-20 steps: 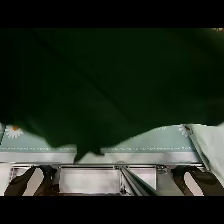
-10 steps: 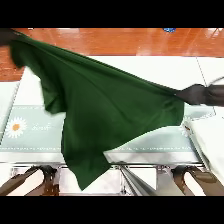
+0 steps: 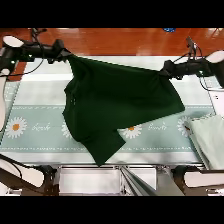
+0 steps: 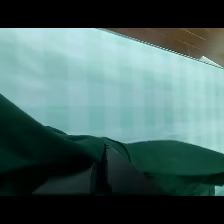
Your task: Fold the shirts.
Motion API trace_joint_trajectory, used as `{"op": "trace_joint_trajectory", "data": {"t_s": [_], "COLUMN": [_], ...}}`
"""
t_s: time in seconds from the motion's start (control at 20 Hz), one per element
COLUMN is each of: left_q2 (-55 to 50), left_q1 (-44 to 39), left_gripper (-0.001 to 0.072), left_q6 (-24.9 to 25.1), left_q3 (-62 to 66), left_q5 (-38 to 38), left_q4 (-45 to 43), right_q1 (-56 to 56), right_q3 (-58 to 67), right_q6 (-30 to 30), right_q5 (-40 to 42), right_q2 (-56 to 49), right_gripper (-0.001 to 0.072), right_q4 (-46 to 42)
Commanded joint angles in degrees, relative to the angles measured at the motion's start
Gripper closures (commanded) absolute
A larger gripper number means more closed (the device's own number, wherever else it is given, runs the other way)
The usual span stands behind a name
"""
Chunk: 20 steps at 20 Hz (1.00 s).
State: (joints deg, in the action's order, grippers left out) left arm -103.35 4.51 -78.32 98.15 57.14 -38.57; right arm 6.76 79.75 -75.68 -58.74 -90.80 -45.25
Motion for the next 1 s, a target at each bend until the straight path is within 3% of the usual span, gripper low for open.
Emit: {"op": "trace_joint_trajectory", "data": {"t_s": [0.0, 0.05, 0.15, 0.25, 0.35, 0.4, 0.5, 0.6, 0.8, 0.95], "left_q2": [-5.66, -5.64, -5.6, -5.35, -3.67, -1.6, 5.86, 15.67, 34.97, 45.92], "left_q1": [-0.76, -0.35, 2.54, 7.41, 11.61, 12.79, 13.73, 13.79, 15.3, 15.54], "left_gripper": [0.0349, 0.0195, 0.0197, 0.0198, 0.0199, 0.0199, 0.0199, 0.0199, 0.0199, 0.0199], "left_q6": [-4.07, -3.41, -0.92, -6.51, -6.71, -5.73, -3.67, -1.49, -0.81, -1.49], "left_q3": [2.34, 2.38, 4.31, 6.38, 5.05, 2.54, -7.41, -21.86, -50.4, -64.85], "left_q5": [0.9, 4.15, 13.84, 25.7, 36.02, 36.96, 32.35, 25.2, 13.9, 13.57], "left_q4": [-0.02, -0.07, -2.73, -7.87, -10.69, -12.13, -13.31, -14.91, -15.19, -13.86], "right_q1": [0.42, 1.07, 3.74, 8.76, 15.45, 18.1, 21.64, 23.1, 23.87, 23.87], "right_q3": [11.28, 12.81, 15.13, 17.09, 17.2, 17.14, 15.67, 8.46, -11.58, -21.05], "right_q6": [-3.65, -4.44, -4.46, -4.46, -4.42, -4.46, -9.84, -12.48, -5.66, -1.66], "right_q5": [2.86, 2.91, 0.81, -4.92, -12.0, -15.78, -22.64, -23.61, -12.83, -7.37], "right_q2": [-12.31, -13.42, -13.29, -11.28, -7.82, -6.21, -3.23, 0.72, 11.65, 16.96], "right_gripper": [0.055, 0.0279, 0.0293, 0.0294, 0.03, 0.03, 0.03, 0.03, 0.03, 0.03], "right_q4": [6.08, 7.76, 9.18, 9.11, 6.73, 2.25, -15.67, -25.62, -20.5, -13.92]}}
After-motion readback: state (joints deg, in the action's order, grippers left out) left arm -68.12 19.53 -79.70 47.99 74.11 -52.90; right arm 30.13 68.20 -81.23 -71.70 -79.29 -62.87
